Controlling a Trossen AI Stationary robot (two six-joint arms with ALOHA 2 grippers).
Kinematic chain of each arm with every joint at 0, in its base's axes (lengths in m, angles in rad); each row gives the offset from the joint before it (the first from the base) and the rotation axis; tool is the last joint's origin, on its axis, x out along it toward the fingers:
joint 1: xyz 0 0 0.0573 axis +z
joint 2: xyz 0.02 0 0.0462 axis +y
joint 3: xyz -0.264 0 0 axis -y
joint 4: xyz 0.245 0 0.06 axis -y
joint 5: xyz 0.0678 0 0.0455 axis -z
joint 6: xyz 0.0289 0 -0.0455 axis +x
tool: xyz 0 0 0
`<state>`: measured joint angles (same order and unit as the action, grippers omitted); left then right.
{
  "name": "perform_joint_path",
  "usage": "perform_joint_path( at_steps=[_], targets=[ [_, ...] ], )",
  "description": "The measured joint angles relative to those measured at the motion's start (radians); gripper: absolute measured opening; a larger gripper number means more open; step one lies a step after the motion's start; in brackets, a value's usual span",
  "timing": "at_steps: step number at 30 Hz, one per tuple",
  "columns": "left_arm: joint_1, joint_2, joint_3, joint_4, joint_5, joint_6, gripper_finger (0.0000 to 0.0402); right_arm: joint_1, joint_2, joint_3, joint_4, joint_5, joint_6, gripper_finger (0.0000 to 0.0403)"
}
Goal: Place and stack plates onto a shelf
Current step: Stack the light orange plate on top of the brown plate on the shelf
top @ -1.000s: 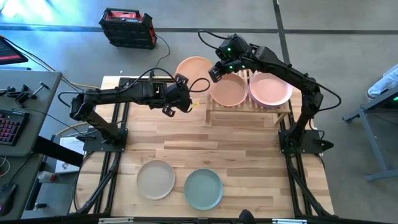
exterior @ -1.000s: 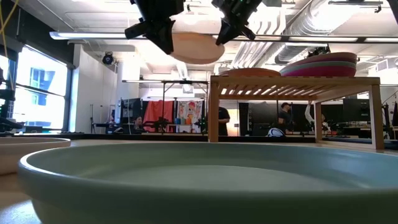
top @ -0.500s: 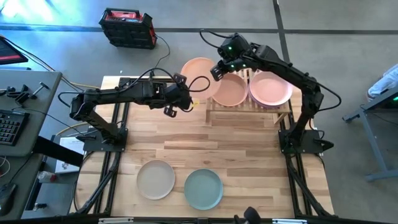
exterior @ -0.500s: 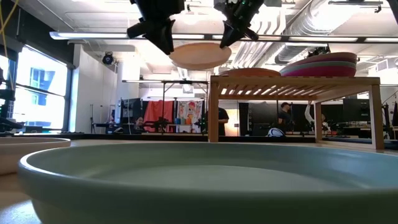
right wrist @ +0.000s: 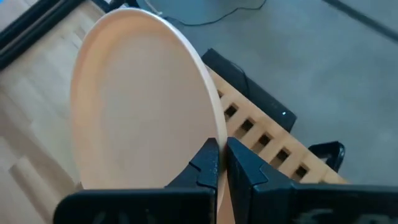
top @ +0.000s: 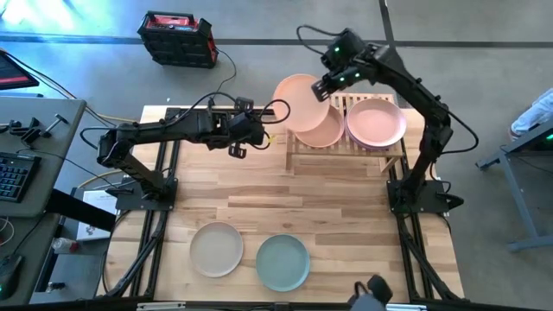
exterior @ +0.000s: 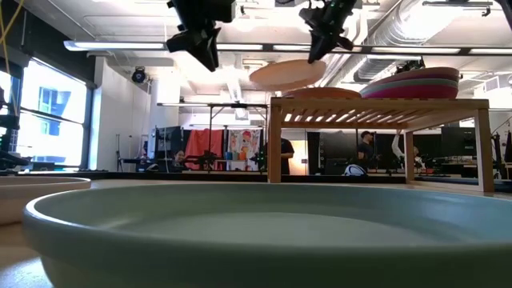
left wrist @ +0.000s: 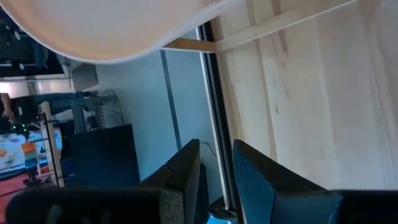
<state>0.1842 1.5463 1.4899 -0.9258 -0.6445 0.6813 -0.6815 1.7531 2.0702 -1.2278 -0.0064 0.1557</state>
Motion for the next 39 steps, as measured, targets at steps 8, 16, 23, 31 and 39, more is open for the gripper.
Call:
perform_joint_path(
  at_steps=[8,16,23,31,39],
  targets=[
    [0.026,0.0,0.0,-0.007,0.003,-0.026,0.0086,-0.116,-0.01,-0.013,-0.066,-0.196,-0.067,0.0],
    [0.065,0.0,0.0,-0.028,0.005,-0.045,0.0086,-0.191,-0.01,-0.024,-0.116,-0.32,-0.138,0.0],
    [0.092,0.0,0.0,-0.028,0.013,-0.045,0.0086,-0.266,-0.01,-0.024,-0.172,-0.377,-0.182,0.0],
    [0.112,0.0,0.0,-0.028,0.068,-0.052,0.0086,-0.286,-0.012,-0.054,-0.181,-0.466,-0.218,0.0],
    [0.115,0.0,0.0,-0.028,0.066,-0.052,0.0086,-0.292,-0.01,-0.216,-0.064,-0.586,-0.201,0.0]
  ],
)
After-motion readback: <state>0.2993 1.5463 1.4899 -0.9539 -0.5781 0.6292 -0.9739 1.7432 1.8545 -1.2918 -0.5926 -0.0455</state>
